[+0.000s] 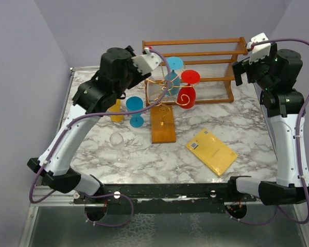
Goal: Place the wine glass upside down on the wine glass rack
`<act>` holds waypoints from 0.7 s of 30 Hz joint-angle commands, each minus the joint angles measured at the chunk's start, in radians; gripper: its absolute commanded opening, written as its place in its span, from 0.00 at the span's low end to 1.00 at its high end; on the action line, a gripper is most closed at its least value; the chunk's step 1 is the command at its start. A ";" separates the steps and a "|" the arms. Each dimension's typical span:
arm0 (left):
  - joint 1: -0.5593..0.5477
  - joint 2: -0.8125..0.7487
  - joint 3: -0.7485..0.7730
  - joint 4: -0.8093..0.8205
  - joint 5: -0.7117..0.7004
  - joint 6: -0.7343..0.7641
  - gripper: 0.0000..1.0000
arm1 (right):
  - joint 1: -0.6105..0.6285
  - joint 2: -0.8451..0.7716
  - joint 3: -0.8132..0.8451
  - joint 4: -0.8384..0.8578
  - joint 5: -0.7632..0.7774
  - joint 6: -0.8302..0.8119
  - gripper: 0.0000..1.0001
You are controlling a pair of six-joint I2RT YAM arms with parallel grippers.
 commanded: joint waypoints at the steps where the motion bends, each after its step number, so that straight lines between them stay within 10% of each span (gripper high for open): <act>1: 0.134 -0.105 -0.083 0.021 0.084 -0.117 0.66 | -0.005 -0.009 -0.001 -0.007 -0.068 -0.005 1.00; 11: 0.512 -0.286 -0.368 0.041 0.275 -0.302 0.90 | -0.004 0.005 0.005 -0.014 -0.120 0.006 1.00; 21: 0.772 -0.247 -0.529 0.086 0.604 -0.474 0.93 | 0.004 0.050 0.041 -0.032 -0.168 0.055 1.00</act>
